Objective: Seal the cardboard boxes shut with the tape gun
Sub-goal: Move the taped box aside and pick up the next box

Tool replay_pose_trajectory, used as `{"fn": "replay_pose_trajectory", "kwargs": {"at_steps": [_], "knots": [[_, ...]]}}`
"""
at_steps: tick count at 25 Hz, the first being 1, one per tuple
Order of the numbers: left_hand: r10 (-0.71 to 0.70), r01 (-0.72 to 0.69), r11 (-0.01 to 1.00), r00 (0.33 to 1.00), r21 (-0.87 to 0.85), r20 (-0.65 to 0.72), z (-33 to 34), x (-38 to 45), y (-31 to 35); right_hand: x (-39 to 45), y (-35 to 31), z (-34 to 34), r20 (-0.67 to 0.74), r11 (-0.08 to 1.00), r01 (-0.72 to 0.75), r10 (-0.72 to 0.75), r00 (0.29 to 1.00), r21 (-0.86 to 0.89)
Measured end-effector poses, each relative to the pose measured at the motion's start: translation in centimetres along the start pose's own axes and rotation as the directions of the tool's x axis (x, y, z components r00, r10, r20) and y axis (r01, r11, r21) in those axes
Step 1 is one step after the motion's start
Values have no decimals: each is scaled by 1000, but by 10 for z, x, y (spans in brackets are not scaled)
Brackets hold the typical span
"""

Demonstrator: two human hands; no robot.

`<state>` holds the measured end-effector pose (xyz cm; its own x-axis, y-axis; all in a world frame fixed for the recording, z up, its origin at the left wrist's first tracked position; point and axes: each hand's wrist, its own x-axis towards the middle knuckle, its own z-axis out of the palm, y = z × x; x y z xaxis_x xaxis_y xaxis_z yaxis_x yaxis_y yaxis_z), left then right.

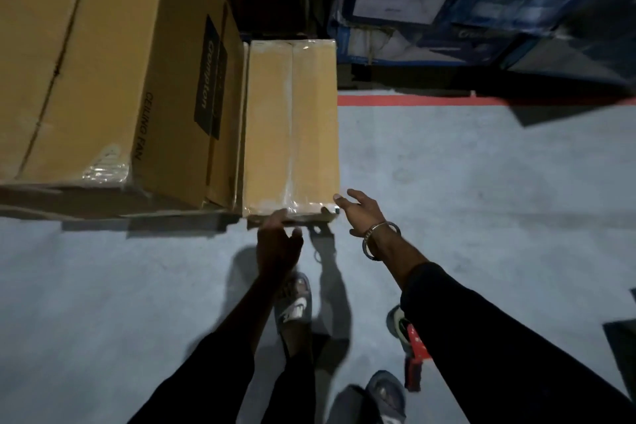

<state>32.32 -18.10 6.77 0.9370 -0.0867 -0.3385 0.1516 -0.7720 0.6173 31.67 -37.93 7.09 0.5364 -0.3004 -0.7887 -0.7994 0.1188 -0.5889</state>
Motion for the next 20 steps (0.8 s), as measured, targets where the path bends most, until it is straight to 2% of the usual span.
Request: {"fn": "replay_pose_trajectory", "kwargs": {"at_steps": [3,5,8,12,15,17,18,20], "knots": [[-83,90,996,979,-28,184,16,-88,25,-82,34,-42,-55,1000,-28,28,998,-5],[-138,139,990,961,14,241,38,-140,19,-125,65,-61,-58,997,-76,75,995,-16],[-96,135,987,925,-82,367,51,-231,41,-174,126,-86,-86,992,-125,125,988,1],[92,-85,996,861,-38,501,102,-275,43,-180,207,-108,-167,986,-160,151,974,-41],[297,-391,920,749,34,592,156,-239,19,-149,252,-118,-195,978,-149,119,974,-144],[242,-447,881,708,154,664,162,-211,34,-130,262,-133,-150,939,-149,106,983,-310],[210,-470,855,699,218,684,166,-198,42,-124,257,-144,-144,926,-136,90,985,-351],[234,-563,768,691,306,684,178,-176,47,-114,253,-168,-173,914,-70,0,985,-399]]}}
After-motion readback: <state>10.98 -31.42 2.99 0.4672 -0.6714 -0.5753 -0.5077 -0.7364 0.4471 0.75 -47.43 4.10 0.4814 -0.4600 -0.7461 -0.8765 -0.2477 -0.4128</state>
